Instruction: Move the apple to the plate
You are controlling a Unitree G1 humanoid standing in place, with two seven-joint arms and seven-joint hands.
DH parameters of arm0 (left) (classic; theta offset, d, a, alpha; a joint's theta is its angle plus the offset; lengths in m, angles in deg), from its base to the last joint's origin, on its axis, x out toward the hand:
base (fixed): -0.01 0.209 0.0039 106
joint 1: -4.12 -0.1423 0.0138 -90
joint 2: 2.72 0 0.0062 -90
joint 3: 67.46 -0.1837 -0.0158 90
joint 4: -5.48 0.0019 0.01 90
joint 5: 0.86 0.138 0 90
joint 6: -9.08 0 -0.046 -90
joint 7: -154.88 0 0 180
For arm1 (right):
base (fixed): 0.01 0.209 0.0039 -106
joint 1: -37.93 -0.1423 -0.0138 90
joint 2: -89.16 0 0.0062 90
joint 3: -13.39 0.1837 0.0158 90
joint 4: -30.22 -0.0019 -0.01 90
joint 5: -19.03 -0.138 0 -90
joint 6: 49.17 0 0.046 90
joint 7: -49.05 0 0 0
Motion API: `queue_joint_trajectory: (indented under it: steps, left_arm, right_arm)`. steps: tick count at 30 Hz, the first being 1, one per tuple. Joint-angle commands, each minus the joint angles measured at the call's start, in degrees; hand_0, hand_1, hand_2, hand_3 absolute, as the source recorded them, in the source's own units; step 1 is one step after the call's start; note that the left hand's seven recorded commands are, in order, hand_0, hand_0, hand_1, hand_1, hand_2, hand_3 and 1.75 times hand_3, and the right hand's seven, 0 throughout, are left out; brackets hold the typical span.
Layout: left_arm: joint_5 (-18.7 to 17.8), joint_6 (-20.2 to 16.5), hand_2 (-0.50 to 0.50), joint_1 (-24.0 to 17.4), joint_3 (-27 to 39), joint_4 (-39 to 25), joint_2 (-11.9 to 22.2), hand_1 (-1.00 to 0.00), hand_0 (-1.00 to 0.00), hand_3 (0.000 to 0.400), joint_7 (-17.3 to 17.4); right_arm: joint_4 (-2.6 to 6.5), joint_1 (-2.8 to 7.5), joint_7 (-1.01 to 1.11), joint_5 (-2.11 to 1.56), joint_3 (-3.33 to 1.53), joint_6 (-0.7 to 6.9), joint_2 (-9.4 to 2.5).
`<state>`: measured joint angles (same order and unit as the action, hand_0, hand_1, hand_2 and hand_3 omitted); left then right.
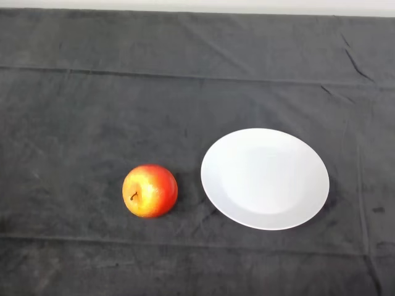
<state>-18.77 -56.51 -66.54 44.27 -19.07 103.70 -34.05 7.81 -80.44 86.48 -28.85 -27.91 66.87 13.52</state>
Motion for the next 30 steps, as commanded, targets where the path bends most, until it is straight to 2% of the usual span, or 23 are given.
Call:
queue_joint_trajectory:
  steps: [1, 19, 30]
  left_arm:
    - [1.41, -0.61, 0.00, 1.97, 1.24, 2.20, 1.78, 0.00, 0.00, 0.000, -0.29]
    - [2.07, 2.82, 0.00, 3.86, 2.44, 2.67, 2.71, 0.00, 0.00, 0.000, 0.84]
    - [5.61, 6.76, 0.00, 5.52, 0.02, 2.31, 1.59, 0.00, 0.00, 0.000, 0.19]
  right_arm:
    - [0.92, -0.84, 0.18, 0.67, 0.75, 0.04, 1.45]
    - [0.96, -0.85, 0.20, 0.67, 0.75, 0.04, 1.47]
    - [0.98, -0.86, 0.21, 0.67, 0.76, 0.04, 1.48]
